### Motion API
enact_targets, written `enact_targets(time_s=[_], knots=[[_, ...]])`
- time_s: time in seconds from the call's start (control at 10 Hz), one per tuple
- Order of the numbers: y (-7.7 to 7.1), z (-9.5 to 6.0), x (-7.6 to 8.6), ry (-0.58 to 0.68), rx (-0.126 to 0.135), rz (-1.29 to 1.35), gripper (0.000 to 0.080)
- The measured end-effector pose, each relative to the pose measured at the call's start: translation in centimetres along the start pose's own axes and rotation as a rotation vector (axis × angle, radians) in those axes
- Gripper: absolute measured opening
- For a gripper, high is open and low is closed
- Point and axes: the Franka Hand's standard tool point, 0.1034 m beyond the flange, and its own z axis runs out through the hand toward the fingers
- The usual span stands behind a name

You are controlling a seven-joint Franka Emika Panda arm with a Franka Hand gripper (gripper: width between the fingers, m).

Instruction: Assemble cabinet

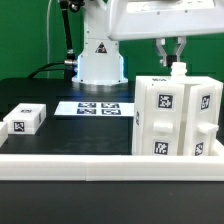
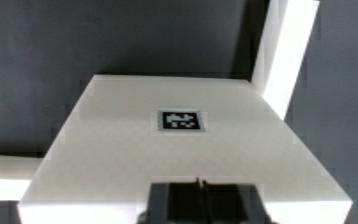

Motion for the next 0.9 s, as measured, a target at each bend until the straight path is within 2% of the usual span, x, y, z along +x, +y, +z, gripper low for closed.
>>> enact_targets(time_s=[0.1,0.3,0.4,0.5,0.6,0.7,0.8,0.9], knots=[[0.0,0.0,0.0,0.0,0.0,0.0,0.0002],[0.0,0.0,0.0,0.0,0.0,0.0,0.0257],[0.0,0.0,0.0,0.0,0.0,0.0,0.0257],[0.0,0.0,0.0,0.0,0.0,0.0,0.044],[0.0,0.0,0.0,0.0,0.0,0.0,0.0577],[0.0,0.0,0.0,0.0,0.0,0.0,0.0577],[0.0,0.0,0.0,0.0,0.0,0.0,0.0747],[0.0,0.0,0.0,0.0,0.0,0.0,0.0783]])
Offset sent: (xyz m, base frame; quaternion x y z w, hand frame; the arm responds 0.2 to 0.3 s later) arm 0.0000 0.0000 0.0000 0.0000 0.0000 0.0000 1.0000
